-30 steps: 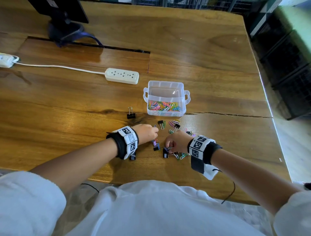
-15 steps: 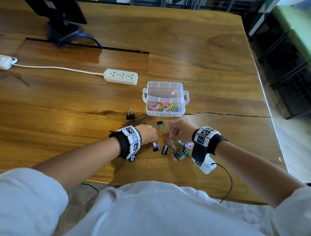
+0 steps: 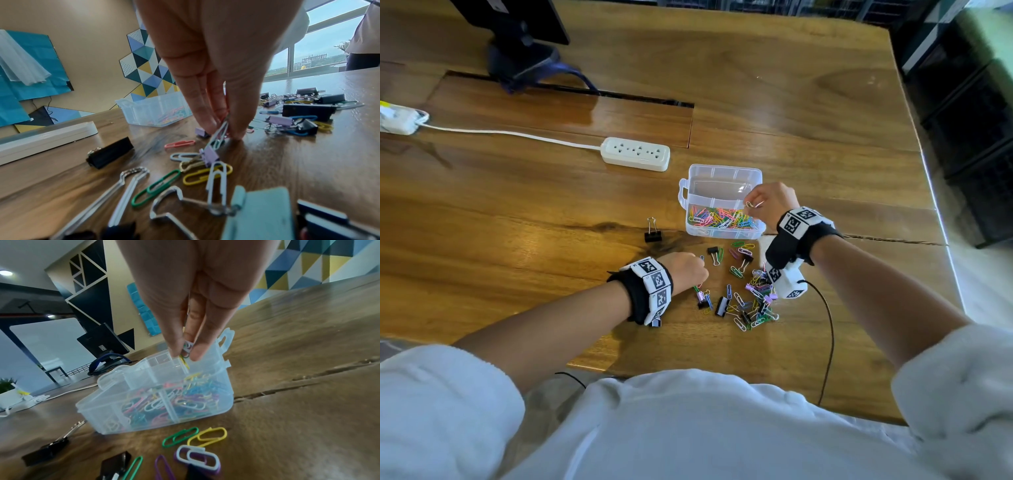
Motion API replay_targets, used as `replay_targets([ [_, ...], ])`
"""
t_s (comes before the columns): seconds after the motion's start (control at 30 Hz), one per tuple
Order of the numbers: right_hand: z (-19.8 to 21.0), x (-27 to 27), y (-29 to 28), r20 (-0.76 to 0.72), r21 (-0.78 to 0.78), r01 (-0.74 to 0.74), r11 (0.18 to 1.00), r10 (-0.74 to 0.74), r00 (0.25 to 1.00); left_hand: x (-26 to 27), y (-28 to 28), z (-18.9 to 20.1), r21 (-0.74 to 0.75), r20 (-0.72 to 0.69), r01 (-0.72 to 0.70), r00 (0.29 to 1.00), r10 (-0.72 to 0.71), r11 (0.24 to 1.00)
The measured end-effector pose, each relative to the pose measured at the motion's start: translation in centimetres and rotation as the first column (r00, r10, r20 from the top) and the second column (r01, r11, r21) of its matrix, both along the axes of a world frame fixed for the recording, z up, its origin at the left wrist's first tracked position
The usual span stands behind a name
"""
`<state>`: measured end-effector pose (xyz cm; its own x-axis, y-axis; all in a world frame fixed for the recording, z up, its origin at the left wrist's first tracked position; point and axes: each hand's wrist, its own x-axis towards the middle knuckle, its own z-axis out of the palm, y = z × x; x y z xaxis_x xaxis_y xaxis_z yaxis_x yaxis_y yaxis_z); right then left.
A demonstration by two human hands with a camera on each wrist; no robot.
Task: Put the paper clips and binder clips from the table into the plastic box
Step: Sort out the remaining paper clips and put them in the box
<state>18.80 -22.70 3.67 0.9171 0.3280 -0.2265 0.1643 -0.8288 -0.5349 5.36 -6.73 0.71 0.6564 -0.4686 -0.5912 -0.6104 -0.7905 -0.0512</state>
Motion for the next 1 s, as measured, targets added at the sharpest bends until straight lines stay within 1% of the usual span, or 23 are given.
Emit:
replay_targets([
  [0.17, -0.1, -0.4, -0.1, -0.037, 0.012, -0.051, 0.999, 0.051, 0.998, 0.3, -0.3, 0.3, 0.027, -0.014, 0.016, 1.0, -0.016, 1.0],
  [0.23, 0.2, -0.7, -0.4, -0.035, 0.027, -0.055, 0.998, 0.056, 0.998, 0.5, -0.4, 0.6, 0.043, -0.044, 0.007, 0.999, -0.005, 0.999],
  [0.3, 0.5, -1.0, -0.9, -0.022, 0.043, -0.051, 0.998, 0.052, 0.998, 1.0, -0.5, 1.1, 0.044, -0.093, -0.043, 0.995, 0.047, 0.998],
  [0.33, 0.7, -1.3, -1.2, -0.015, 0.045, -0.048, 0.998, 0.048, 0.999, 1.3, -0.5, 1.4, 0.034, -0.122, -0.09, 0.988, 0.093, 0.995],
  [0.43, 1.3, -2.4, -2.1, 0.024, 0.007, -0.074, 0.997, 0.074, 0.997, 2.2, -0.2, 2.4, -0.041, -0.201, -0.223, 0.957, 0.211, 0.974],
  [0.5, 1.3, -3.3, -2.9, 0.03, -0.064, -0.137, 0.988, 0.14, 0.99, 2.6, 0.4, 2.8, -0.151, -0.191, -0.298, 0.944, 0.268, 0.942],
  [0.53, 1.2, -3.7, -3.4, 0.007, -0.103, -0.171, 0.98, 0.173, 0.985, 2.9, 0.7, 3.0, -0.215, -0.173, -0.333, 0.938, 0.3, 0.918],
  [0.6, 0.6, -4.5, -4.4, -0.051, -0.171, -0.235, 0.957, 0.23, 0.972, 3.5, 1.3, 3.4, -0.343, -0.155, -0.412, 0.911, 0.381, 0.844],
  [0.7, -0.3, -5.7, -5.7, -0.134, -0.221, -0.296, 0.929, 0.271, 0.953, 4.9, 1.9, 4.2, -0.478, -0.116, -0.465, 0.874, 0.472, 0.745],
  [0.77, -0.7, -6.4, -6.2, -0.179, -0.254, -0.339, 0.906, 0.301, 0.937, 6.1, 2.1, 4.8, -0.535, -0.087, -0.472, 0.855, 0.511, 0.7],
  [0.87, -1.2, -7.3, -6.2, -0.203, -0.268, -0.407, 0.873, 0.361, 0.91, 7.7, 2.1, 5.7, -0.591, -0.067, -0.48, 0.83, 0.554, 0.648],
  [0.93, -1.5, -7.6, -5.9, -0.205, -0.257, -0.415, 0.873, 0.37, 0.906, 8.6, 1.9, 5.9, -0.615, -0.055, -0.485, 0.813, 0.579, 0.622],
  [1.0, -1.9, -7.6, -5.6, -0.202, -0.248, -0.404, 0.881, 0.361, 0.91, 9.1, 1.6, 5.6, -0.616, -0.05, -0.495, 0.8, 0.598, 0.612],
])
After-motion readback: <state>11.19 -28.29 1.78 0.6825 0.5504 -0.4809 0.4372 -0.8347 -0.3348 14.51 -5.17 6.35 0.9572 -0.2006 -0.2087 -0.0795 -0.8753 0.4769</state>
